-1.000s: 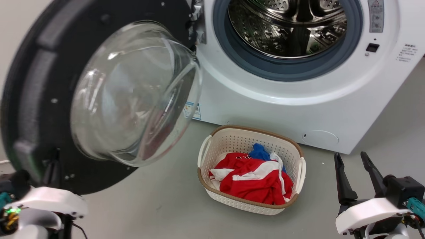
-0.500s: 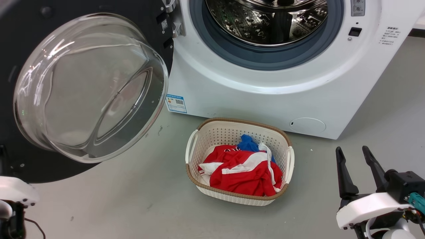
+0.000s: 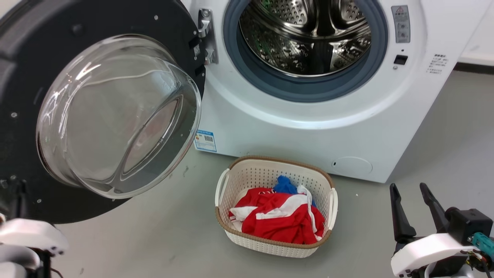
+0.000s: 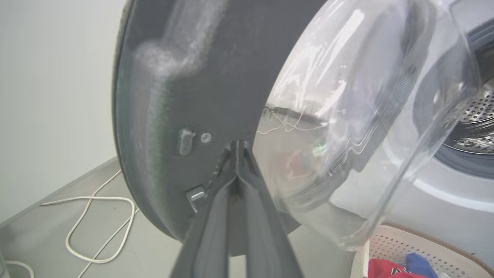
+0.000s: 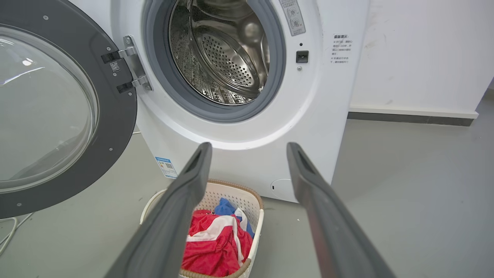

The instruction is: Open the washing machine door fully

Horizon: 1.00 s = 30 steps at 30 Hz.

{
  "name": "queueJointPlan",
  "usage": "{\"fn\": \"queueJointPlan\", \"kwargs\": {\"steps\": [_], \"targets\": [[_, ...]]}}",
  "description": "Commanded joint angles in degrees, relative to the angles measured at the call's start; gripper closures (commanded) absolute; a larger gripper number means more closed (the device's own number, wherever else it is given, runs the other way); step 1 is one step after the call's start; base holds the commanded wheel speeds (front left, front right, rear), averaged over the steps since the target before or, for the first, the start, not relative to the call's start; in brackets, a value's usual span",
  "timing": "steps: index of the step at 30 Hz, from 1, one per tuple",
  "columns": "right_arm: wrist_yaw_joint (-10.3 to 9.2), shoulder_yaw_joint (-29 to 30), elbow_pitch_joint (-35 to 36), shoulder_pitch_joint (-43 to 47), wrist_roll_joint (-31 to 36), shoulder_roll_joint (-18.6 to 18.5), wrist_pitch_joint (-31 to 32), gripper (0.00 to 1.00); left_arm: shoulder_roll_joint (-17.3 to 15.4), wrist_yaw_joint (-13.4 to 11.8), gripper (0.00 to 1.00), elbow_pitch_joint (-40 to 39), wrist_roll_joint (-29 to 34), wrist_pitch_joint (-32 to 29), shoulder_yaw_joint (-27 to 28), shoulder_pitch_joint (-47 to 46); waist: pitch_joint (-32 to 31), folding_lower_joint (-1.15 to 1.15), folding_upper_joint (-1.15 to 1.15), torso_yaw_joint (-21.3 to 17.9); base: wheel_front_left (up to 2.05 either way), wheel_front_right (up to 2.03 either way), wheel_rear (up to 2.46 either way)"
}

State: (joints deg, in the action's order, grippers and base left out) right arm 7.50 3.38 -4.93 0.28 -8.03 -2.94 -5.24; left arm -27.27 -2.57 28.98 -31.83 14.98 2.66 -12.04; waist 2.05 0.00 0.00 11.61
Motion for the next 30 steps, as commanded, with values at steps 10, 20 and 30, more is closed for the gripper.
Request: {"fn": "queueJointPlan", "kwargs": {"steps": [10, 20, 30], "targets": [[-0.01, -1.03, 0.23, 2.37, 0.01, 0.10, 0.41, 0.00, 6.06, -4.02, 1.00, -18.97, 4.57, -1.89, -4.75, 14.43, -4.07, 0.00, 0.00, -2.20, 0.00, 0.00, 0.00], [-0.01, -1.97, 0.87, 2.76, 1.76, 0.11, 2.05, 0.00, 9.86, -3.32, 1.00, -26.56, 7.81, -7.07, -14.47, 14.07, -5.70, 0.00, 0.00, -7.93, 0.00, 0.00, 0.00], [-0.01, -3.42, 1.24, 2.47, 2.88, -0.01, 3.53, 0.00, 10.48, -3.14, 0.58, -23.81, 9.87, -7.08, -17.61, 11.41, -5.58, 0.00, 0.00, -13.73, 0.00, 0.00, 0.00]]}}
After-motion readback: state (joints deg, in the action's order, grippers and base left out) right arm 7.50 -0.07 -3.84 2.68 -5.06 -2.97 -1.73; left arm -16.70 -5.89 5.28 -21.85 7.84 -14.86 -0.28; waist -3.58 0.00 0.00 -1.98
